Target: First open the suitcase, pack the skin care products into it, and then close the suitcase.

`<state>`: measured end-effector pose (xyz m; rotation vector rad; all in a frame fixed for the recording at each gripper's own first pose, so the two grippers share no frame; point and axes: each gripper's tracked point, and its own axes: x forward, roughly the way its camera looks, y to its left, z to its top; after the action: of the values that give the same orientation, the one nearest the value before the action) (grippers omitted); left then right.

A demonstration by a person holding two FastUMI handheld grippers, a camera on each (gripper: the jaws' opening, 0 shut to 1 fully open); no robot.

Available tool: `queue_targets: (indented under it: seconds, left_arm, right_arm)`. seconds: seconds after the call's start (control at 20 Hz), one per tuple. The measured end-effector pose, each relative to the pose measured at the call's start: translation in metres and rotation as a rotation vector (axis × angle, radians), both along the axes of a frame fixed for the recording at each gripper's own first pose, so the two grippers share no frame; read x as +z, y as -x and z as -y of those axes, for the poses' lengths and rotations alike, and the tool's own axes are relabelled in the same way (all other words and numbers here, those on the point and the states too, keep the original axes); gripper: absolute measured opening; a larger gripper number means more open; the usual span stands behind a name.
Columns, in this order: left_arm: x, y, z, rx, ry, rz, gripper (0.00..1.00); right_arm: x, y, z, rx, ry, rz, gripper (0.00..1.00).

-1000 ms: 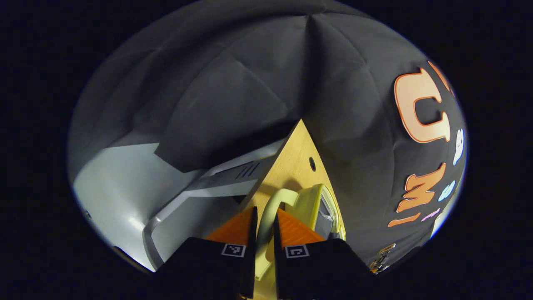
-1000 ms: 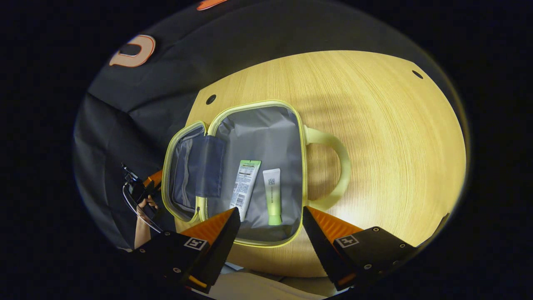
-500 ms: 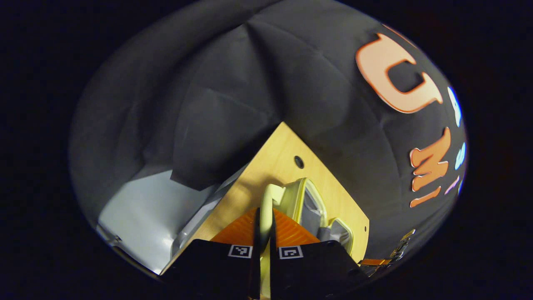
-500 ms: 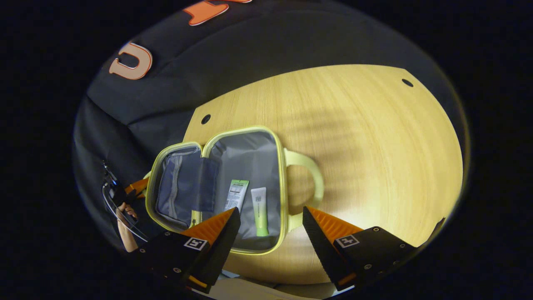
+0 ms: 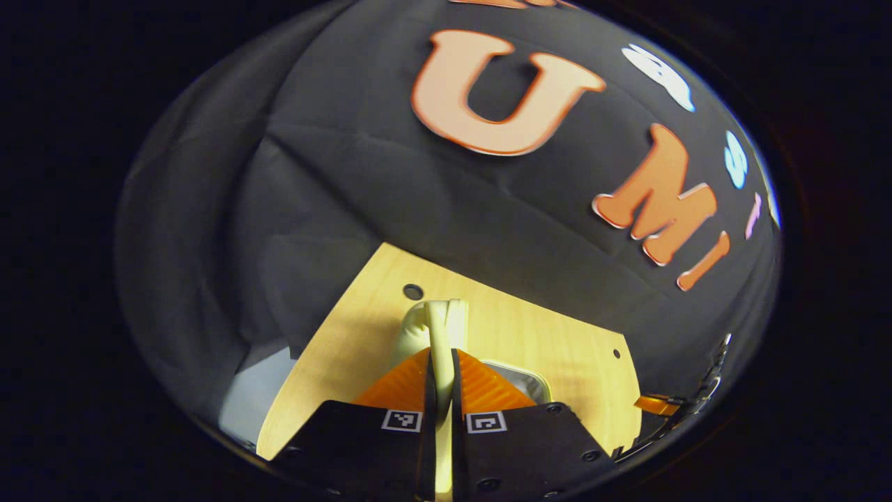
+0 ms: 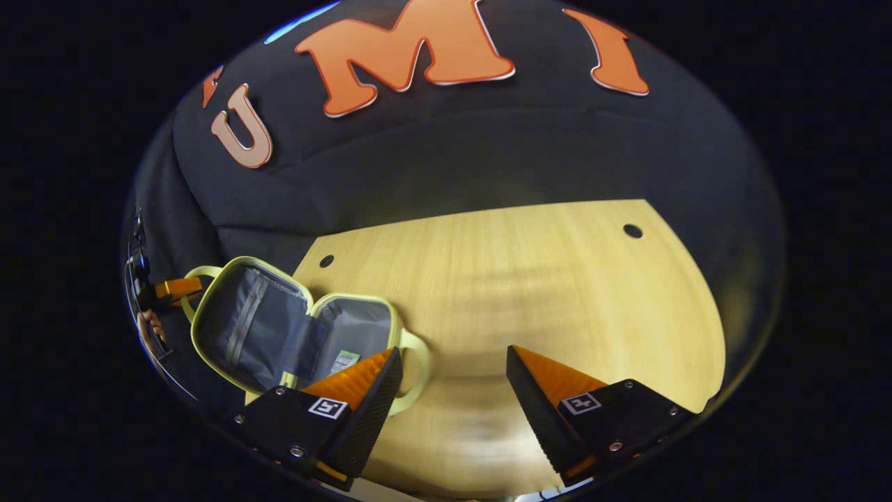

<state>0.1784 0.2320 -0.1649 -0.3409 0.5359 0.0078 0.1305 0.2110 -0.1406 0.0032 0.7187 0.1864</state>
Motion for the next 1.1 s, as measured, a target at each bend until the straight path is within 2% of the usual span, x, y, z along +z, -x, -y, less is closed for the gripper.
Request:
queue_targets:
  seconds: [0.15, 0.4, 0.65, 0.8, 1.1]
  left_arm:
    - [0.014, 0.002, 0.065, -0.057, -0.091, 0.014, 0.09]
    - [0.004, 0.003, 0.158, -0.133, -0.120, -0.001, 0.09]
    - [-0.033, 0.000, 0.240, -0.203, -0.125, -0.048, 0.09]
    - [-0.066, -0.004, 0.281, -0.253, -0.172, -0.086, 0.09]
    - [-0.133, -0.002, 0.331, -0.317, -0.247, -0.183, 0.09]
  right_arm:
    - [0.024, -0.002, 0.035, -0.007, -0.012, 0.058, 0.96]
    - [0.042, 0.004, 0.089, -0.007, -0.017, 0.095, 0.96]
    - [0.045, 0.012, 0.132, -0.016, -0.027, 0.098, 0.96]
    - [0.044, 0.019, 0.153, -0.023, -0.022, 0.096, 0.96]
    - [0.036, 0.032, 0.181, -0.039, -0.022, 0.073, 0.96]
